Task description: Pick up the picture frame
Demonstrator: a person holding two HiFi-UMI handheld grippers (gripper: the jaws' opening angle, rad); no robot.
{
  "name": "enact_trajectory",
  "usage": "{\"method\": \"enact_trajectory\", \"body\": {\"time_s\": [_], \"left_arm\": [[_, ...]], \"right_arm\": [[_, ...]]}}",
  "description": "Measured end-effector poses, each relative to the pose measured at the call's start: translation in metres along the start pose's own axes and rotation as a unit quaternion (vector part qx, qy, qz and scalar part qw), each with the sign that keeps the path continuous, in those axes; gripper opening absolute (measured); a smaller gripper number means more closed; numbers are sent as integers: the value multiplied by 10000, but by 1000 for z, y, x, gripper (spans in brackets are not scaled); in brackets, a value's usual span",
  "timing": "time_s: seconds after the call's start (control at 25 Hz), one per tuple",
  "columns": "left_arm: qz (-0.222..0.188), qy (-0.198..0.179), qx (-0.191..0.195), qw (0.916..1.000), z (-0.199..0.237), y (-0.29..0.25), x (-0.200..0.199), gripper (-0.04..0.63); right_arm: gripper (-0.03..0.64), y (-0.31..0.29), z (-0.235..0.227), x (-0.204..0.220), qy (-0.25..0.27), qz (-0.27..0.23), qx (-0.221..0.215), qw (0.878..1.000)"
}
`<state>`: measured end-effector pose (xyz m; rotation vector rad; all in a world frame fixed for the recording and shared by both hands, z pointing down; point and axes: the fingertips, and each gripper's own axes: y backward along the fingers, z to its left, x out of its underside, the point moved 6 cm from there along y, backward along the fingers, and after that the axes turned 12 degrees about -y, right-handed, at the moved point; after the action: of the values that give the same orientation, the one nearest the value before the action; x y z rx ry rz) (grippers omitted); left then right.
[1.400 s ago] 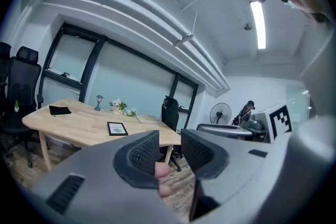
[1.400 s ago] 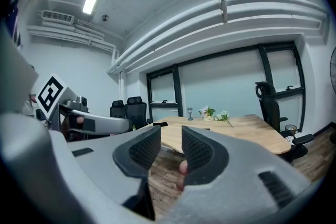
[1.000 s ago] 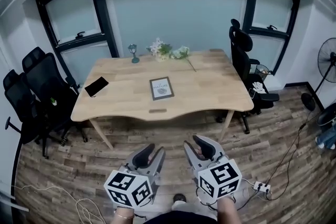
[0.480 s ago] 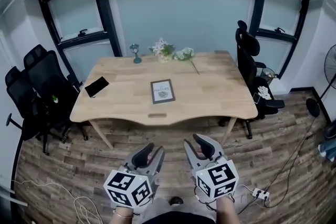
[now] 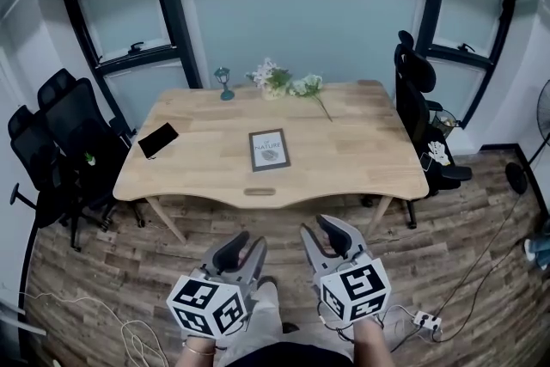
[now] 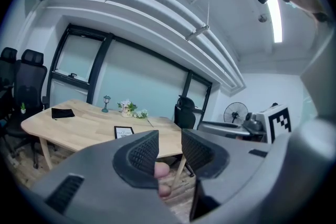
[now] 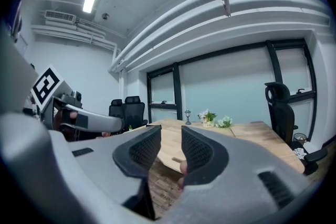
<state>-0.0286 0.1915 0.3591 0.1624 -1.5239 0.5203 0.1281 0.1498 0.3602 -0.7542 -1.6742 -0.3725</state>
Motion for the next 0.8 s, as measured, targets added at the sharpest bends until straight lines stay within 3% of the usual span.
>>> {"method": "enact_trajectory", "body": {"time_s": [0.8], "left_arm": [[206, 90, 114, 9997, 84, -90, -10, 129]], "right_arm": [[97, -111, -44, -18, 32, 168, 111, 9998]]}}
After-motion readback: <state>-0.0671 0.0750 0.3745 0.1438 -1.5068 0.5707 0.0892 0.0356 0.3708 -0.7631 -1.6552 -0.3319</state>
